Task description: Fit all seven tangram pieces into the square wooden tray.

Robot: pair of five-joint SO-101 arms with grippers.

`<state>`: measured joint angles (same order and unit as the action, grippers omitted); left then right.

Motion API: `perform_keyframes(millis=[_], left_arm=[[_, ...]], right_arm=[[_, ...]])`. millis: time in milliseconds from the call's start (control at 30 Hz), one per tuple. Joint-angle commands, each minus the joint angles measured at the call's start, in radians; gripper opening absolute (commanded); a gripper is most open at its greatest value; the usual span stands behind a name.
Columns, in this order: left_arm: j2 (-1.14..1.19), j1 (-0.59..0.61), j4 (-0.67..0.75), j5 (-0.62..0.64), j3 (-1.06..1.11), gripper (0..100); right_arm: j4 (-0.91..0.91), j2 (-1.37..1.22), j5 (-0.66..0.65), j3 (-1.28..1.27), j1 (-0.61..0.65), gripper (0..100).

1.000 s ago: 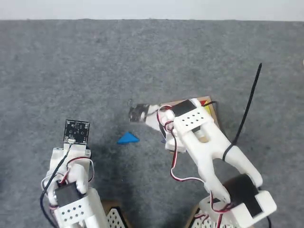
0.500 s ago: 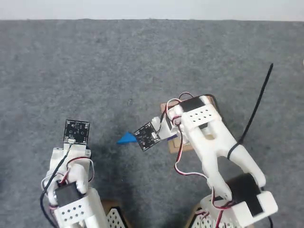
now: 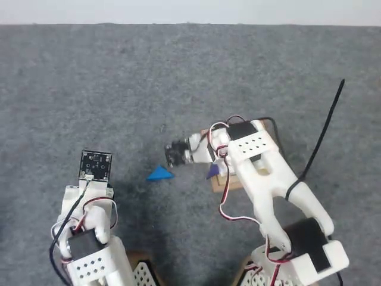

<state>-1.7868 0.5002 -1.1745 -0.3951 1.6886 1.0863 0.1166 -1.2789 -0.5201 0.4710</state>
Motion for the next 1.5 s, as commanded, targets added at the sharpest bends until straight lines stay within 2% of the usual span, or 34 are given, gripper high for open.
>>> perform_keyframes(millis=[0,167,233,300,533,700,833,1067,1267,1467], left_arm=[[-0.006,0.002,0.009,-0.006,-0.007,13],[-0.006,0.002,0.009,-0.006,-0.007,13],[-0.006,0.002,0.009,-0.006,-0.007,13],[-0.006,0.002,0.009,-0.006,-0.007,13],[-0.006,0.002,0.009,-0.006,-0.007,13],[-0.006,0.002,0.009,-0.006,-0.007,13],[-0.006,0.002,0.009,-0.006,-0.007,13],[-0.006,0.002,0.009,-0.006,-0.007,13],[-0.006,0.002,0.009,-0.006,-0.007,13],[-0.006,0.002,0.009,-0.006,-0.007,13]], right_arm=[[0.045,0.071,0.483,0.101,0.038,28.8],[0.157,0.084,1.135,0.226,0.062,14.9],[0.162,0.077,1.355,0.224,0.101,9.1],[0.154,0.064,1.456,0.210,0.137,6.1],[0.102,-0.058,1.708,0.203,0.214,6.6],[0.108,-0.140,1.754,0.207,0.211,14.9],[0.108,-0.147,1.751,0.201,0.216,15.8],[0.097,-0.153,1.613,0.150,0.213,15.9],[0.054,-0.143,1.709,0.107,0.163,15.8],[0.051,-0.151,1.723,0.107,0.104,15.8]])
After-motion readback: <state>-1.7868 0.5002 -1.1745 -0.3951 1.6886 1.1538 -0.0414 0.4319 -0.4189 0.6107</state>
